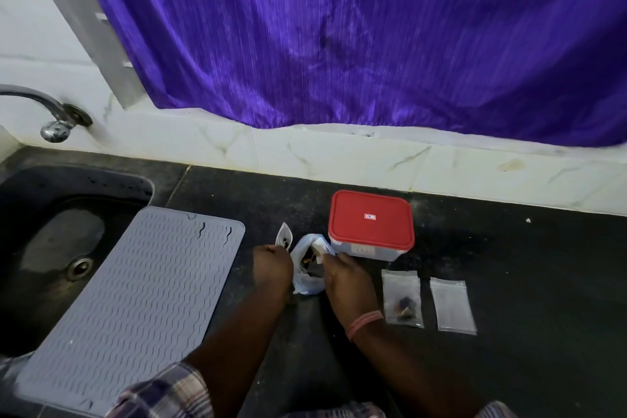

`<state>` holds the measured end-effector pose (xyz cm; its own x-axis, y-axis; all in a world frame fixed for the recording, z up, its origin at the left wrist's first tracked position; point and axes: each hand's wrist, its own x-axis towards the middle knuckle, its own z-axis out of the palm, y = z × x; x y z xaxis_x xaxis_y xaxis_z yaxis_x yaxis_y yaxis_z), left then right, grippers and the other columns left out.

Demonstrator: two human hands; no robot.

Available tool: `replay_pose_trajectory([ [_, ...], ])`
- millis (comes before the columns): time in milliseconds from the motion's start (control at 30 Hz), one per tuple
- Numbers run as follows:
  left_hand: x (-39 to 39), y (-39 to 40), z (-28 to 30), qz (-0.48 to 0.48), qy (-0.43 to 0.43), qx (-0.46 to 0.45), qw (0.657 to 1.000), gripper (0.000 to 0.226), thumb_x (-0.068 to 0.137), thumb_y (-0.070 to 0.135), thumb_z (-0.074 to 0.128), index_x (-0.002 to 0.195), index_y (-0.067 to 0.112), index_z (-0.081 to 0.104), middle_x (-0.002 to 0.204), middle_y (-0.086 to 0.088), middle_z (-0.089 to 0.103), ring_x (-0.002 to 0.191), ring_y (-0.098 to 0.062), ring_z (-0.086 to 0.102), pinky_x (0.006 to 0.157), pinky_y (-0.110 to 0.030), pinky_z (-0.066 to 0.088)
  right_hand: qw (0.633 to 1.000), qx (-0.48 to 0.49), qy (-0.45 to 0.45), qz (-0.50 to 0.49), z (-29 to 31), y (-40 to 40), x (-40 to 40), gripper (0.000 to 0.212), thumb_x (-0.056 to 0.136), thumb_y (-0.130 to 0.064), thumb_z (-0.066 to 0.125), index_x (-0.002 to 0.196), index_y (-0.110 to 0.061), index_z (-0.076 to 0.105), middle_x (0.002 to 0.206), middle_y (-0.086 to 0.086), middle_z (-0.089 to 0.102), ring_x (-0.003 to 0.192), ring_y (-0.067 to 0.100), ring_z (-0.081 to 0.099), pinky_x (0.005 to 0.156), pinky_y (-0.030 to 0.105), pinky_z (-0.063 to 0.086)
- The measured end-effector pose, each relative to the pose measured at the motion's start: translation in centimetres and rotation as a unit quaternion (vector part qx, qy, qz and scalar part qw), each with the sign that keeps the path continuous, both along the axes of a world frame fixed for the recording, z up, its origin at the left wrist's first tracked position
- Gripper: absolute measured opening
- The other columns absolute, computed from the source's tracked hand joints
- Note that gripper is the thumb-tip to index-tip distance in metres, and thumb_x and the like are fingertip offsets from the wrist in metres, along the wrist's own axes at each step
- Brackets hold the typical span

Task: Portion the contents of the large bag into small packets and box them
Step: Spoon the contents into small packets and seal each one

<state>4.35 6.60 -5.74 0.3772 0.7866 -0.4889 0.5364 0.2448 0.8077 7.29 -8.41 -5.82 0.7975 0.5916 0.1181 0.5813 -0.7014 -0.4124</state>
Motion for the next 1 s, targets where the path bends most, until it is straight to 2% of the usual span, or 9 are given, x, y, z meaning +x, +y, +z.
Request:
replay_pose_trajectory([
  [133, 0.7, -0.1, -1.2, -0.022, 0.014, -0.016, 1.000, 0.026, 0.101, 0.015, 0.046, 0.113, -0.005, 0.056, 0.109, -0.017, 0.066, 0.099, -0.031, 0.064, 0.089, -0.036, 0.051, 0.998, -0.037, 0.000, 0.041, -0.7, 0.6, 0.3, 0.022, 0.092, -0.023, 0.057, 0.113, -0.022, 0.065, 0.107, -0.002, 0.066, 0.092, 0.017, 0.067, 0.078, 0.029, 0.055],
  [267, 0.9, -0.8, -1.0, -0.006, 0.008, -0.044, 0.999, 0.021, 0.103, 0.017, 0.046, 0.118, 0.004, 0.051, 0.109, -0.012, 0.057, 0.104, -0.029, 0.059, 0.097, -0.047, 0.052, 1.000, 0.004, 0.012, 0.007, -0.2, 0.7, 0.0, 0.012, 0.091, -0.020, 0.055, 0.094, -0.020, 0.067, 0.097, -0.002, 0.066, 0.085, 0.016, 0.065, 0.072, 0.027, 0.053],
  [333, 1.0, -0.8, -1.7, -0.008, 0.001, -0.051, 0.999, 0.024, 0.100, 0.021, 0.047, 0.116, 0.005, 0.054, 0.111, -0.010, 0.061, 0.104, -0.029, 0.061, 0.097, -0.050, 0.053, 1.000, 0.020, 0.011, -0.017, 0.1, 0.4, 0.1, 0.014, 0.090, -0.019, 0.052, 0.090, -0.019, 0.066, 0.094, -0.001, 0.065, 0.082, 0.016, 0.063, 0.070, 0.027, 0.050],
  [533, 1.3, 0.0, -4.9, -0.010, -0.015, -0.080, 0.997, 0.035, 0.091, 0.032, 0.048, 0.117, 0.009, 0.055, 0.112, -0.015, 0.065, 0.100, -0.033, 0.066, 0.090, -0.056, 0.057, 1.000, 0.014, -0.016, -0.011, -0.3, -0.5, 0.5, 0.017, 0.086, -0.015, 0.064, 0.102, -0.018, 0.070, 0.093, 0.001, 0.067, 0.080, 0.016, 0.065, 0.068, 0.026, 0.050],
  [633, 1.5, 1.2, -9.3, -0.026, -0.018, -0.084, 0.996, 0.044, 0.081, 0.036, 0.051, 0.111, 0.005, 0.059, 0.107, -0.026, 0.067, 0.095, -0.046, 0.068, 0.085, -0.066, 0.056, 1.000, -0.008, -0.012, 0.025, -0.6, -0.5, 0.6, 0.022, 0.090, -0.019, 0.062, 0.111, -0.021, 0.067, 0.102, -0.001, 0.067, 0.087, 0.015, 0.065, 0.074, 0.026, 0.052],
  [733, 1.4, 1.5, -10.0, -0.039, -0.018, -0.091, 0.995, 0.046, 0.079, 0.033, 0.051, 0.110, 0.000, 0.060, 0.107, -0.034, 0.065, 0.098, -0.053, 0.066, 0.082, -0.070, 0.052, 0.999, 0.009, 0.025, 0.044, -0.4, 0.0, 0.5, 0.016, 0.093, -0.020, 0.054, 0.102, -0.022, 0.068, 0.104, -0.003, 0.065, 0.091, 0.013, 0.063, 0.078, 0.026, 0.052],
  [800, 0.8, 0.8, -6.8, -0.037, -0.044, -0.092, 0.994, 0.036, 0.087, 0.026, 0.051, 0.109, -0.002, 0.060, 0.105, -0.032, 0.065, 0.096, -0.048, 0.067, 0.078, -0.059, 0.058, 0.999, 0.029, 0.033, 0.015, -0.1, 0.1, 0.5, 0.017, 0.091, -0.018, 0.055, 0.098, -0.021, 0.070, 0.101, -0.002, 0.065, 0.090, 0.014, 0.063, 0.077, 0.024, 0.049],
  [867, 0.7, 0.4, -5.6, -0.033, -0.068, -0.099, 0.992, 0.037, 0.085, 0.025, 0.049, 0.103, -0.004, 0.062, 0.101, -0.032, 0.066, 0.093, -0.045, 0.069, 0.070, -0.045, 0.056, 0.998, 0.046, 0.041, -0.021, 0.1, -0.1, 0.5, 0.019, 0.088, -0.014, 0.056, 0.099, -0.017, 0.071, 0.098, 0.002, 0.066, 0.088, 0.017, 0.063, 0.075, 0.025, 0.047],
  [1000, 0.6, 0.9, -8.0, -0.028, -0.092, -0.101, 0.990, 0.040, 0.077, 0.031, 0.049, 0.092, -0.003, 0.065, 0.094, -0.032, 0.069, 0.083, -0.041, 0.070, 0.067, -0.046, 0.055, 0.991, 0.061, 0.087, -0.080, 0.0, -0.5, 0.1, 0.019, 0.089, -0.016, 0.057, 0.098, -0.019, 0.074, 0.094, -0.001, 0.069, 0.087, 0.014, 0.064, 0.076, 0.026, 0.050],
])
